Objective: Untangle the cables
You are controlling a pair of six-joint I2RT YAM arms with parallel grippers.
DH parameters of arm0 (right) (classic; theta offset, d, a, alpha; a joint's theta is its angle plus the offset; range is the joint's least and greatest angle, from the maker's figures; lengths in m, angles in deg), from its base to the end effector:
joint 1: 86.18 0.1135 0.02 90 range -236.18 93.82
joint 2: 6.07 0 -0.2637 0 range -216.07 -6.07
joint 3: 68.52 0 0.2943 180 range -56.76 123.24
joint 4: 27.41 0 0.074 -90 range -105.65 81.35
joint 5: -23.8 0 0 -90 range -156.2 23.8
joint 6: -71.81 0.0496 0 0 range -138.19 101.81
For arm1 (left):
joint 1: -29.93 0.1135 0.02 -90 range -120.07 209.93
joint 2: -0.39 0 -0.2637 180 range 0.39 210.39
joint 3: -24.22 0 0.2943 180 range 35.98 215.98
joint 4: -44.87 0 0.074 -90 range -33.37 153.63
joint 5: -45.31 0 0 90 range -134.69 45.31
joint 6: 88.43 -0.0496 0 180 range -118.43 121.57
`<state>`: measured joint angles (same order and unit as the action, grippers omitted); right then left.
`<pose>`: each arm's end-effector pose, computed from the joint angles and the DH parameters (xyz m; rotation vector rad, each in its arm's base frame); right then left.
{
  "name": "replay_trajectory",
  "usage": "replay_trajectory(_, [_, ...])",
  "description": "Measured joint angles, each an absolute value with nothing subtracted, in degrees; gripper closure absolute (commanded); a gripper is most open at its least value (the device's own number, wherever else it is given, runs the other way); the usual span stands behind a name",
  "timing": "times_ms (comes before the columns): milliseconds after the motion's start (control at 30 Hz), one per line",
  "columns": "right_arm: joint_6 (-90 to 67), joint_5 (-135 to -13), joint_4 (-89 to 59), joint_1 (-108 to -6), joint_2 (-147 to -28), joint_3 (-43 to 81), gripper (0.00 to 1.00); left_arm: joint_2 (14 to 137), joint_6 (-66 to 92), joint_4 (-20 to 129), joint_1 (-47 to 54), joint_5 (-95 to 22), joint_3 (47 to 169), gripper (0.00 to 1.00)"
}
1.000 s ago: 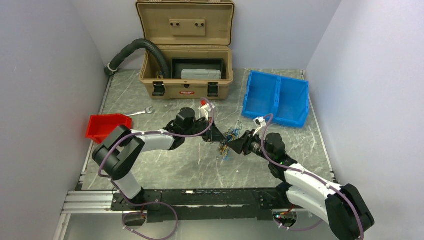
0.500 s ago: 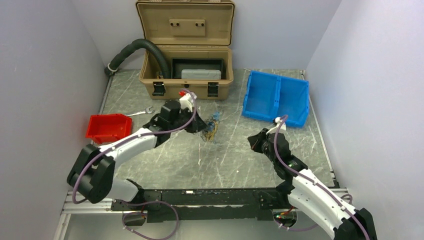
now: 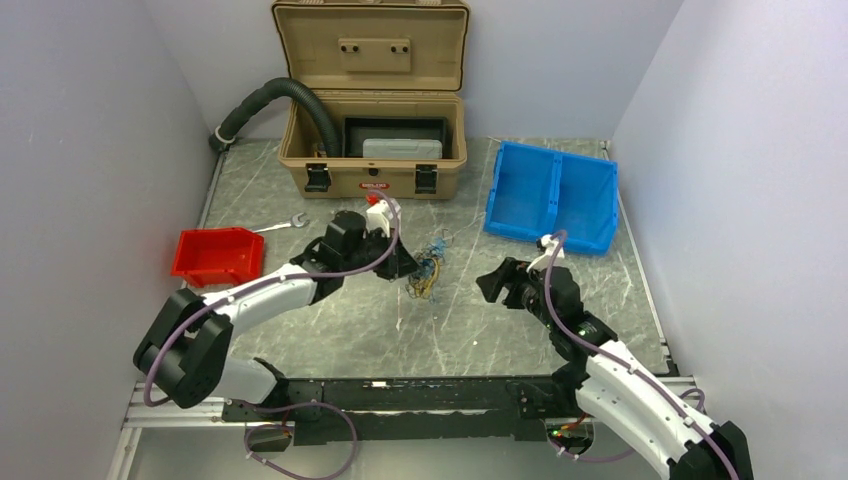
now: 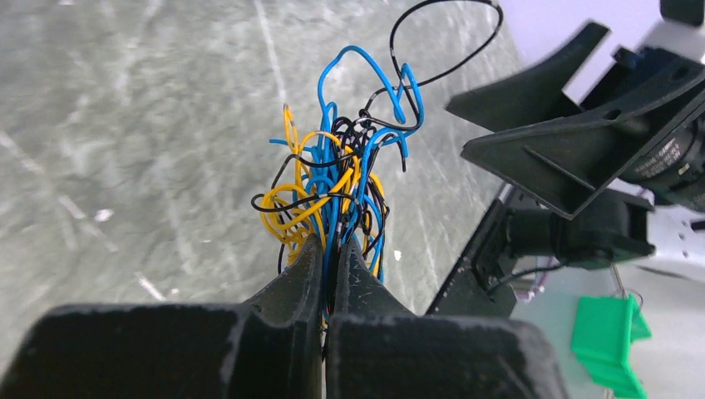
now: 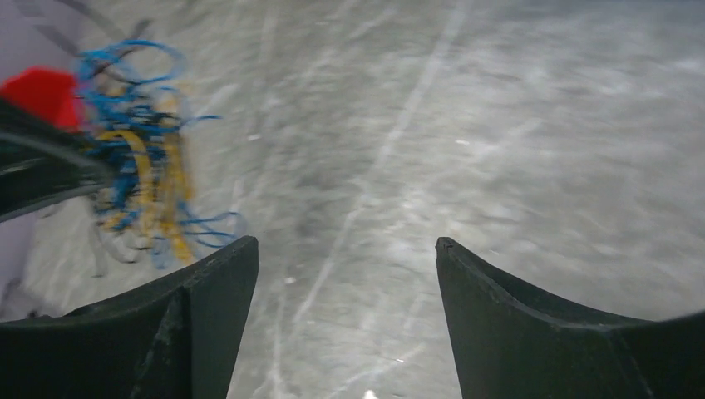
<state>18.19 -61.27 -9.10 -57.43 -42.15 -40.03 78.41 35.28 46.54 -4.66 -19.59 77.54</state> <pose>0.1858 0.0971 0.1760 0.1942 2.0701 0.6250 0.2673 -0.2099 0.1957 0.3175 2.1754 -1.1596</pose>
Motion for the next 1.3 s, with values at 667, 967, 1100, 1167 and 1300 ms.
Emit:
replay_trajectory(667, [18.70, -93.84, -40.62, -57.36, -57.40, -40.58, 0.59, 83.75, 43.11, 28.58, -12.02, -8.60, 77.91, 1.00])
replay_trajectory(967, [21.87, -91.18, -40.03, -57.19, -52.68, -42.11, 1.00, 85.56, 46.74, 25.17, -10.60, -7.11, 78.26, 1.00])
replay_trajectory(1100, [22.52, -80.40, -28.49, -55.27, -44.64, -40.47, 1.00, 81.41, 45.53, 32.05, -9.66, -8.44, 78.81, 1.00])
replay_trajectory(1167, [22.87, -74.52, -22.98, -54.70, -41.19, -39.18, 1.00, 78.13, 45.03, 35.44, -8.02, -10.41, 78.72, 0.99])
replay_trajectory(1300, [22.98, -61.49, -13.12, -55.92, -36.07, -38.17, 1.00, 71.83, 42.61, 43.13, -3.87, -16.71, 77.69, 0.92])
